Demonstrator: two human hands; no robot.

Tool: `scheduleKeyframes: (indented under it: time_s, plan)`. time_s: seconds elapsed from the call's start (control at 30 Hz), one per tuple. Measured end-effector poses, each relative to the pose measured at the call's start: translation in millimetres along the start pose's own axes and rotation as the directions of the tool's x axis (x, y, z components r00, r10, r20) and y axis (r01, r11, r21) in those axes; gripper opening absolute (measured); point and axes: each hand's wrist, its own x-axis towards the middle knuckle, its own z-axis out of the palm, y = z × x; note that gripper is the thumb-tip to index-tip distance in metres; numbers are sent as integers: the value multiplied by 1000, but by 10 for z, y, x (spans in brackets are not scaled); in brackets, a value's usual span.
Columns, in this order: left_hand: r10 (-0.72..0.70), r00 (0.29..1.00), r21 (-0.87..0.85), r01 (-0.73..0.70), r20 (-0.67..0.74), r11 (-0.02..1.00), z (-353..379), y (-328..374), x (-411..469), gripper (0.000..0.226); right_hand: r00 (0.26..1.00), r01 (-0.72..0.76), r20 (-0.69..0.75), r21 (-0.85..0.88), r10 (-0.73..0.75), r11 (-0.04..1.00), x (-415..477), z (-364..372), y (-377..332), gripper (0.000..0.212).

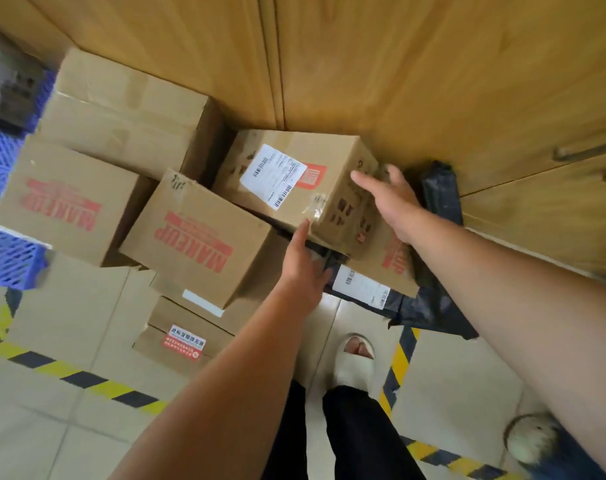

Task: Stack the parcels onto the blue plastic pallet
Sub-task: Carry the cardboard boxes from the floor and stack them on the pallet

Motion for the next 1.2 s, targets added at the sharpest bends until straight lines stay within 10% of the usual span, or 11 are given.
scheduleKeyframes:
  time_s: [0.27, 0.5, 1.2]
  plan:
    - [5, 1000, -162, -9, -24, 987, 157, 233, 9, 58, 993, 46, -107, -27, -49, 999, 323, 268, -249, 112]
    - [-27, 990, -33, 23, -141, 999, 81, 265, -255, 26, 996, 37, -79, -72, -43, 997, 7, 200, -211, 66]
    - [-16, 999, 54, 18, -37, 998, 20, 568, -3769, 28, 991, 123, -45, -113, -128, 986, -3360, -824, -1316, 72]
